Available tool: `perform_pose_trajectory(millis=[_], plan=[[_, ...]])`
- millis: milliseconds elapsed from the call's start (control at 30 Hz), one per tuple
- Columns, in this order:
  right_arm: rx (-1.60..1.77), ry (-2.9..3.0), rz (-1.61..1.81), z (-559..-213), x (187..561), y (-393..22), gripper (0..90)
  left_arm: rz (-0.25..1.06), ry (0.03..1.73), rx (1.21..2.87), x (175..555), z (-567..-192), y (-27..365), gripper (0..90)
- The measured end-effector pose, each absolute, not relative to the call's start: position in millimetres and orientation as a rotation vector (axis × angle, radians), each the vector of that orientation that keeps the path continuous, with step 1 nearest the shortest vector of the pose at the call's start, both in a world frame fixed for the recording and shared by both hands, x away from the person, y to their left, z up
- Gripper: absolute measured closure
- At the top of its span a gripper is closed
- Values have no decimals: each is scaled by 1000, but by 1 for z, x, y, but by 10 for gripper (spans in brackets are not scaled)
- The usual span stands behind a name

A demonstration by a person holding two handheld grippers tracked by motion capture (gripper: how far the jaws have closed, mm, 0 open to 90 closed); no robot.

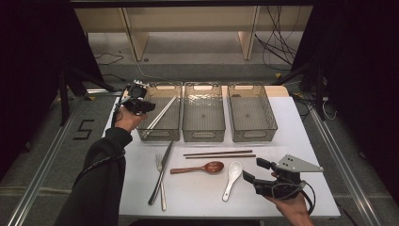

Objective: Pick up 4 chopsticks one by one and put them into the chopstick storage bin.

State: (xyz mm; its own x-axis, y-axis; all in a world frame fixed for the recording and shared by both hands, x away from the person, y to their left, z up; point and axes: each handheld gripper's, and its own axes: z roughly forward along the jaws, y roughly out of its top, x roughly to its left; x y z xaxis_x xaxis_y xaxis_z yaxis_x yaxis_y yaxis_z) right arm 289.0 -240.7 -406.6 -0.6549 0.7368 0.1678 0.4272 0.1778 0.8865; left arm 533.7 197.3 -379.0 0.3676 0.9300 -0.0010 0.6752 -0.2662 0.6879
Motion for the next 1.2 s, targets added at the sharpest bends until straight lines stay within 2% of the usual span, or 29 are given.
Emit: perform_pose_trajectory(millis=[200, 467, 833, 1200], plan=[[1113, 2153, 1466, -406, 289, -241, 299, 458, 1387, 2028, 515, -370, 204, 440], [1115, 2153, 1460, -404, 295, -243, 291, 335, 1324, 1923, 472, -361, 220, 319], [1096, 2219, 1367, -399, 325, -243, 287, 308, 1229, 1904, 412, -374, 227, 247], [1041, 2325, 1249, -396, 369, -226, 293, 328, 1165, 1900, 373, -380, 230, 212]])
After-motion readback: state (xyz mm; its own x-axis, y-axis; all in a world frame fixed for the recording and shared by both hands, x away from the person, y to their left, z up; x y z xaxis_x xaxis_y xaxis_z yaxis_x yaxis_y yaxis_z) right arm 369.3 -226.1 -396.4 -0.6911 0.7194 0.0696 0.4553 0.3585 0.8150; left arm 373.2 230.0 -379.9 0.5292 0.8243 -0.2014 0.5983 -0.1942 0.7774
